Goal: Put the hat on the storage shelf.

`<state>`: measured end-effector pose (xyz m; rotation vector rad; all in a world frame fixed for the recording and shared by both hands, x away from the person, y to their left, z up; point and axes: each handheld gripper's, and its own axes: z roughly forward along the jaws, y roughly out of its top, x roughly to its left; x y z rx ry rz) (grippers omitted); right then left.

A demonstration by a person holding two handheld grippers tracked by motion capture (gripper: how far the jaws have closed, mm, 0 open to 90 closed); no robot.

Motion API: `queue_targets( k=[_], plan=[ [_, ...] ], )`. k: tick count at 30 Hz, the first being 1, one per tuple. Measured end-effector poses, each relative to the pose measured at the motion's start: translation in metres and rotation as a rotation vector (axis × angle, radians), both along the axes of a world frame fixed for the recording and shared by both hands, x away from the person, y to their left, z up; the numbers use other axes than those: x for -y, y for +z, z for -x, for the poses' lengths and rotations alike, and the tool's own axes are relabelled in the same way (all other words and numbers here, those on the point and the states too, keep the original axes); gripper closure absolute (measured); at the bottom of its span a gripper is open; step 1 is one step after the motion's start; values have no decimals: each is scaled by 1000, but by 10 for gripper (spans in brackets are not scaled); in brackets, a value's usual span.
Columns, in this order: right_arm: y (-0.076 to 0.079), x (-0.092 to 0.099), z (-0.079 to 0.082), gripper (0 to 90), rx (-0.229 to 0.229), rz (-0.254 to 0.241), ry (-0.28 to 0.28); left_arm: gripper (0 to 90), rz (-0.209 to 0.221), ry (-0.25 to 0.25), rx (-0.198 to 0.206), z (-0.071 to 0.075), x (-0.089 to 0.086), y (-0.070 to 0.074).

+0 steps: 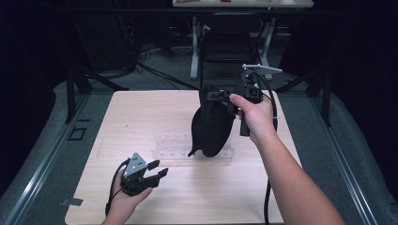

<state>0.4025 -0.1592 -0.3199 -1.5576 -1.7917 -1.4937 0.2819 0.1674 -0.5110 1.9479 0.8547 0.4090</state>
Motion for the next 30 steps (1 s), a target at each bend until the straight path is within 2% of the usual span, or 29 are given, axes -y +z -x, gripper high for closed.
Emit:
queue_targets(
  k=[4,6,8,9,12,14,16,18,23,27,30],
  plan=[
    [0,-1,0,872,-1,-2,0,592,-13,-21,35,-7,24,14],
    [-1,-1,0,872,0,-4,-1,591,-16,-28,39,-11,35,20],
    [-1,-2,1,871,3,-4,4,562,-39,-46,37,-14,47,24],
    [-1,-3,1,871,2,-1,7,560,-48,-49,48,-15,52,25],
    [-1,-4,1,870,2,-1,7,560,-72,-46,72,-18,64,30],
    [-1,-4,1,870,6,-2,3,562,-79,-47,73,-20,70,33],
    [-1,-5,1,870,6,-7,3,565,-83,-47,64,-22,75,35],
    [-1,-5,1,869,9,-5,9,571,-102,-49,73,-24,80,37],
    [-1,-4,2,867,11,1,8,746,-122,-47,85,-26,86,36],
    [-3,-3,2,856,12,-21,10,798,-159,-44,124,-23,89,35],
    [-4,-1,3,819,11,-51,12,807,-157,-42,133,-22,88,33]
  ],
)
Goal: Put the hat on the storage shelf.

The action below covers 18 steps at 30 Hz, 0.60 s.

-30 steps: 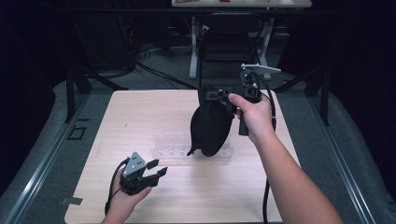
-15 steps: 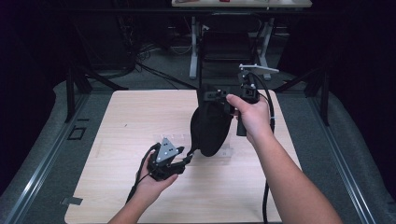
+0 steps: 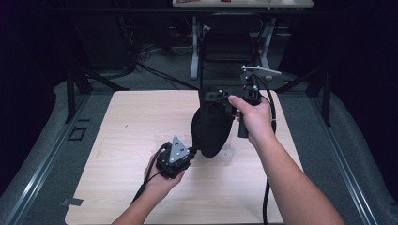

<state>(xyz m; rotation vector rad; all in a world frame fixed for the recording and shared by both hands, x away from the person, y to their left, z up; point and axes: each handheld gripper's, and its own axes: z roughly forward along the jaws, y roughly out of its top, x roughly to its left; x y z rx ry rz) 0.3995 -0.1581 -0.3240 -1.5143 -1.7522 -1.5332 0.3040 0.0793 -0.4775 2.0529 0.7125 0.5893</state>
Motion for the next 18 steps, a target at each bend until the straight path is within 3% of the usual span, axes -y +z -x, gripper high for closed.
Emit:
queue_targets(
  k=[6,10,13,18],
  plan=[
    [2,7,5,693,43,-6,-23,818,-16,-6,24,2,0,-1],
    [4,14,10,622,99,6,-64,824,-10,-2,24,1,-3,-2],
    [4,21,13,597,116,0,-76,831,-15,2,25,2,-4,-3],
    [5,29,19,561,136,39,-73,837,-19,4,25,2,-7,-3]
  ],
)
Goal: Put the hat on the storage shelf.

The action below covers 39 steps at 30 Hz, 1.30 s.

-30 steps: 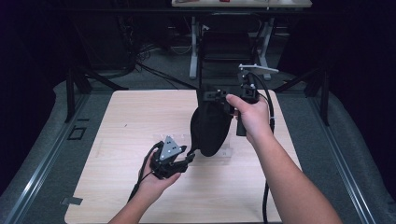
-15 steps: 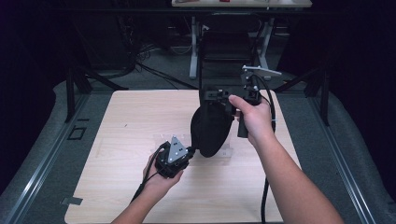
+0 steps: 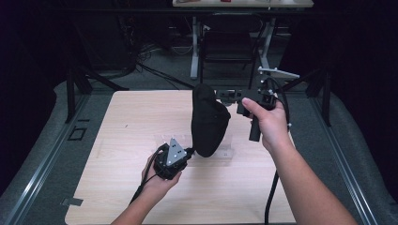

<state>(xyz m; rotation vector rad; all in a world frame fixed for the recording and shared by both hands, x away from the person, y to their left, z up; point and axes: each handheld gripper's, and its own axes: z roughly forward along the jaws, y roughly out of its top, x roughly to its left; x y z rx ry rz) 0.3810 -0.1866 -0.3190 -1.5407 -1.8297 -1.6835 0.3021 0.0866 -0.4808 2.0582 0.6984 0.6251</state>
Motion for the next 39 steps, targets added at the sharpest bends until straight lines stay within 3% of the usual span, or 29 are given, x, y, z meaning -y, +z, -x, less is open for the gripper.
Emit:
queue_targets(
  k=[12,23,30,39],
  plan=[
    [5,17,16,506,67,48,-42,847,5,15,-16,-1,-9,-3],
    [-1,29,17,493,62,45,-77,847,37,29,-30,-2,-19,-11],
    [-2,31,19,493,64,42,-82,842,64,71,-105,-7,-29,-30],
    [-4,33,19,492,66,44,-86,833,74,74,-105,-6,-36,-38]
  ],
)
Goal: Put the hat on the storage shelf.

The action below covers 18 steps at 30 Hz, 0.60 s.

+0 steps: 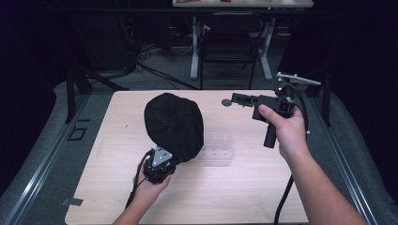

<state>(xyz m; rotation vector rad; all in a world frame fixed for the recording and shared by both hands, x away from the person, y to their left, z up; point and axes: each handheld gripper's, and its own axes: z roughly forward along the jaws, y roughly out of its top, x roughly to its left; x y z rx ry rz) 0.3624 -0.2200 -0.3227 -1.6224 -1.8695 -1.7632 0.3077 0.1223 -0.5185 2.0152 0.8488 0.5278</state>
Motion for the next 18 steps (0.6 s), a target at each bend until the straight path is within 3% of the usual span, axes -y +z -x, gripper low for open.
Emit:
queue_targets(
  k=[11,18],
  plan=[
    [-2,1,1,486,-5,-5,-5,820,87,22,-48,-1,-10,-6],
    [-2,2,1,486,-4,0,-3,756,70,31,-38,1,-14,-7]
  ],
)
